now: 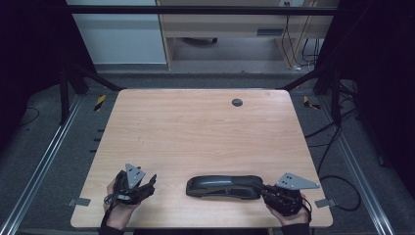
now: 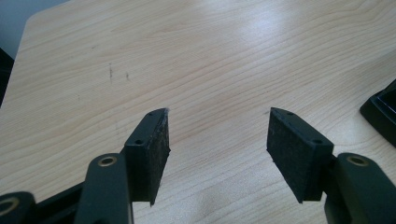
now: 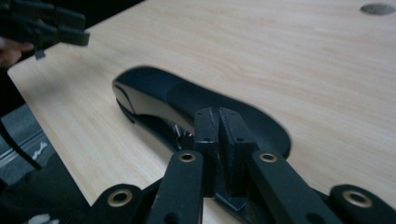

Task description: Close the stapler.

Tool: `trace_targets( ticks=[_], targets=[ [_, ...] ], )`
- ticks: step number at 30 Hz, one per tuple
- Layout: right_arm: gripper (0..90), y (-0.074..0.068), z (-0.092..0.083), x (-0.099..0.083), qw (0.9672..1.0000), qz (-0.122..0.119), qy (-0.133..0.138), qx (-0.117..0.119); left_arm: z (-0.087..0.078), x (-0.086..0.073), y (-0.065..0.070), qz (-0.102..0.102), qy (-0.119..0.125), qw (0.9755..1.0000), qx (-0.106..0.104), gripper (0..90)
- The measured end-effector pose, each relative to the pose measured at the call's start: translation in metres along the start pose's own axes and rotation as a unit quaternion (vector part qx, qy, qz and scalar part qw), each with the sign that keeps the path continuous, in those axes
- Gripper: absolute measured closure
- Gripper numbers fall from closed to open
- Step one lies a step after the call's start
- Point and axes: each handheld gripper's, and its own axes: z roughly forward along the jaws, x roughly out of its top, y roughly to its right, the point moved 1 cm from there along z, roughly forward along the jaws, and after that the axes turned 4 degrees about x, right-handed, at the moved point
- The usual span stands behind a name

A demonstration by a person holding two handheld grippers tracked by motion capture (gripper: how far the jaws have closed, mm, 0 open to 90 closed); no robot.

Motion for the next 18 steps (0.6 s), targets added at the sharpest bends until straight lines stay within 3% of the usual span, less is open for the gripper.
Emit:
trace_targets(
  ticks=[6,11,14,18],
  targets=[
    [69.1,0.012,-0.011,0.004,0.9985,0.005,0.035,-0.041,0.001,-0.001,0.000,0.002,-0.002,1.0000,0.001,37.5],
    [43.4,0.029,-0.016,0.003,0.9945,0.014,0.061,-0.084,0.003,-0.001,-0.001,0.003,-0.003,1.0000,0.003,35.8],
    [30.1,0.046,-0.016,0.000,0.9923,0.038,0.066,-0.097,0.005,-0.002,-0.001,0.005,-0.003,1.0000,0.003,33.4],
    [25.8,0.066,-0.019,-0.009,0.9891,0.066,0.061,-0.117,0.008,-0.004,-0.003,0.007,0.001,1.0000,-0.001,31.0]
  ],
)
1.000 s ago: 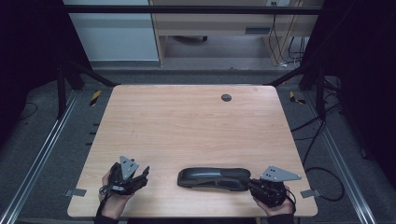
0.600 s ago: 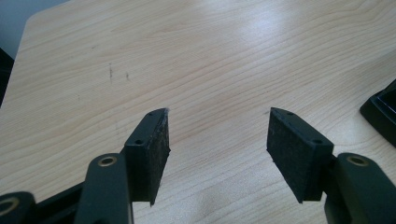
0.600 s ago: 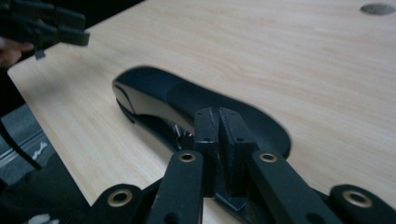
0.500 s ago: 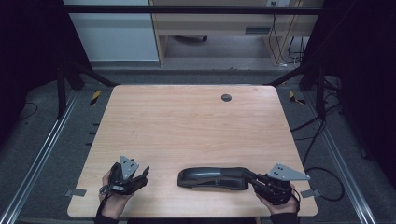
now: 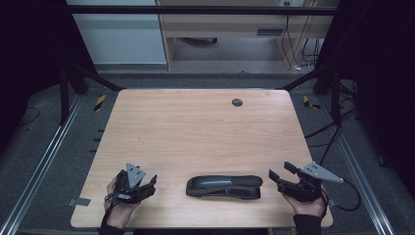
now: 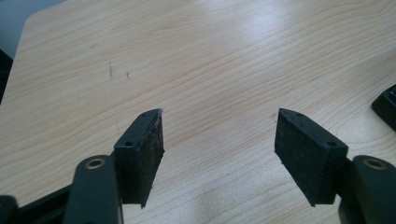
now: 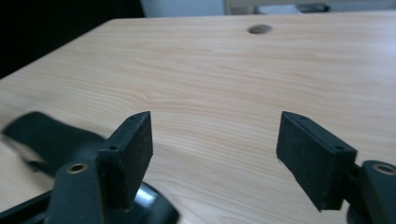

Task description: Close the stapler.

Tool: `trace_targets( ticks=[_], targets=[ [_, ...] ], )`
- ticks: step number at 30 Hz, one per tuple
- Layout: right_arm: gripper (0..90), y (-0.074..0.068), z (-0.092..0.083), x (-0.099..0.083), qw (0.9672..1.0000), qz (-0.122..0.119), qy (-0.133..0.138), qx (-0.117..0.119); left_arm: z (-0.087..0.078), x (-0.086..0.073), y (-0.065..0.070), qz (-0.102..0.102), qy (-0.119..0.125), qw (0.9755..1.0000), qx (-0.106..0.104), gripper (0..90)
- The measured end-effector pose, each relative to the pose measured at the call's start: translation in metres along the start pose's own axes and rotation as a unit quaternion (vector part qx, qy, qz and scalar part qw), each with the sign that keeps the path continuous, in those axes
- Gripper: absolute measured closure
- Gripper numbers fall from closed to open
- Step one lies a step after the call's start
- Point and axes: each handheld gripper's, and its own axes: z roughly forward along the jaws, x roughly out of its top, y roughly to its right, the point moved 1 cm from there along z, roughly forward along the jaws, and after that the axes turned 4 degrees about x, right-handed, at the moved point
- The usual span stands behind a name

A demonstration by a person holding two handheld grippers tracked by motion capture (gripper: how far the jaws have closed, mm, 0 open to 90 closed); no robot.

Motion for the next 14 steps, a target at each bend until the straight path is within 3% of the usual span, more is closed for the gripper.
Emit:
trace_targets(
  ticks=[6,9,14],
  targets=[
    [22.5,0.026,-0.001,-0.008,0.9986,0.017,-0.014,-0.049,0.006,-0.003,-0.005,-0.003,-0.009,0.9999,-0.003,28.4],
    [20.6,0.037,0.001,-0.016,0.9977,0.017,-0.034,-0.055,0.009,-0.005,-0.009,-0.004,-0.014,0.9999,-0.004,28.2],
    [19.0,0.055,0.005,-0.025,0.9935,0.022,-0.070,-0.087,0.016,-0.007,-0.018,-0.007,-0.020,0.9998,0.004,26.9]
  ],
)
